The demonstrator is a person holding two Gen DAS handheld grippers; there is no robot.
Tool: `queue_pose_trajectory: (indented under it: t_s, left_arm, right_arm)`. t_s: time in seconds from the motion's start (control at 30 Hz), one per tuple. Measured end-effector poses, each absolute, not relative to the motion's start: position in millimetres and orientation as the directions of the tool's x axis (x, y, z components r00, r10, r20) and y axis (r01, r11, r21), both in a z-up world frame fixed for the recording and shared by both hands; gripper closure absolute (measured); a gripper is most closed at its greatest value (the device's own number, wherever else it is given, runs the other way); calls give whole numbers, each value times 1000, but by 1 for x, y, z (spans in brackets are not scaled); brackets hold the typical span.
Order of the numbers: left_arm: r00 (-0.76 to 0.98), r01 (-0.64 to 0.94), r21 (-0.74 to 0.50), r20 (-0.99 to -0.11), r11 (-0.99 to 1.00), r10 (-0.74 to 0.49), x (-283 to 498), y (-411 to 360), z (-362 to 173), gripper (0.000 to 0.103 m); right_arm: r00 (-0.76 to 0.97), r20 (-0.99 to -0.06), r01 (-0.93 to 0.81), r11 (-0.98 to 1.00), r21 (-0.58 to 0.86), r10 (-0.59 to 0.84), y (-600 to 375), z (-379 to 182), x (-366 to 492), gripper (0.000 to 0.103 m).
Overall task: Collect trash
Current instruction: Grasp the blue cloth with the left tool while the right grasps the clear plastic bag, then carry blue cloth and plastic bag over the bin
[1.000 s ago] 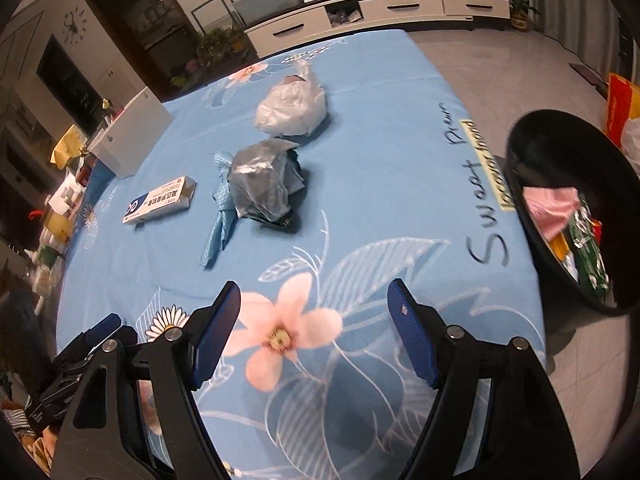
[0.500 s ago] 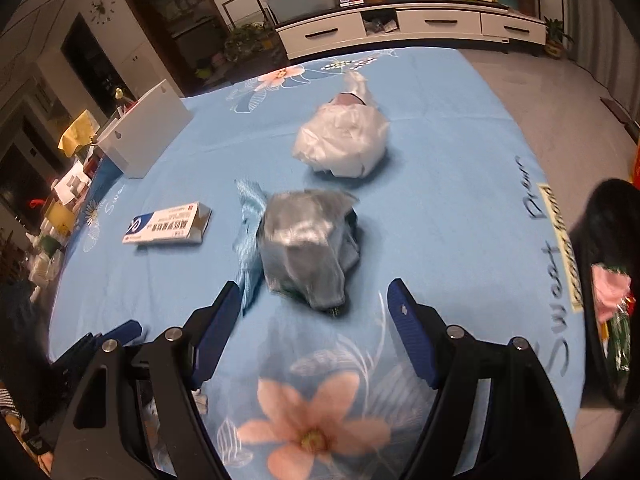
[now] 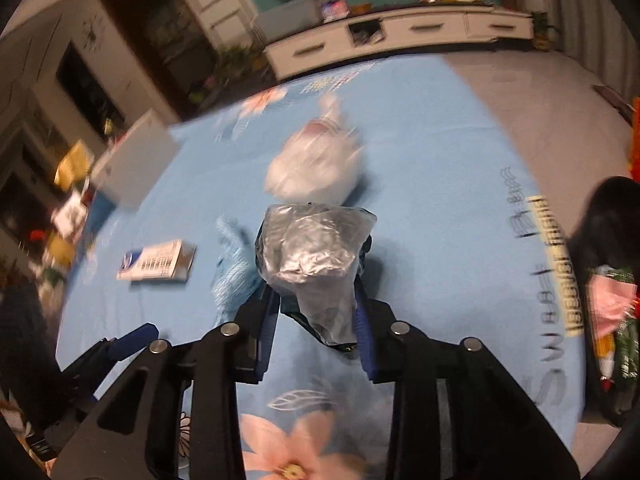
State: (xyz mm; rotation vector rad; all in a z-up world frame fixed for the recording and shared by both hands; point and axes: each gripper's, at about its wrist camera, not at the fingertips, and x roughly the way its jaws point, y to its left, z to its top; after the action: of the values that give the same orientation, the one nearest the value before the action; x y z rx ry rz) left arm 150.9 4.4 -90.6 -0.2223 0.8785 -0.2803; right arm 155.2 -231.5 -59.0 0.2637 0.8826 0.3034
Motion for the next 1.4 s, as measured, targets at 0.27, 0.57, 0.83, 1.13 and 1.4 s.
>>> queue_pose_trajectory:
  t_s: [0.27, 0.57, 0.83, 1.13, 1.4]
  left_arm:
    - [591, 186, -261, -740, 947, -320, 191, -32, -95, 26]
    - [595, 161, -196, -762, 967, -254, 211, -45, -101, 68]
    - [601, 206, -214, -742, 955, -296, 182, -49, -86, 69]
    - [607, 278, -206, -719, 938, -338, 144, -73, -59, 69]
    - [611, 367, -168, -698, 915, -373, 119, -109, -37, 69]
  right_arm:
    - [613, -712, -105, 929, 356, 342, -267, -56, 133, 67]
    - [626, -702, -79, 923, 377, 340, -284, -53, 124, 67]
    - [639, -696, -59, 923, 381, 328, -295, -49, 108, 67]
    - [661, -687, -23, 923, 383, 302, -317, -42, 84, 67]
    - [695, -666, 18, 919, 394, 272, -345, -36, 63, 67]
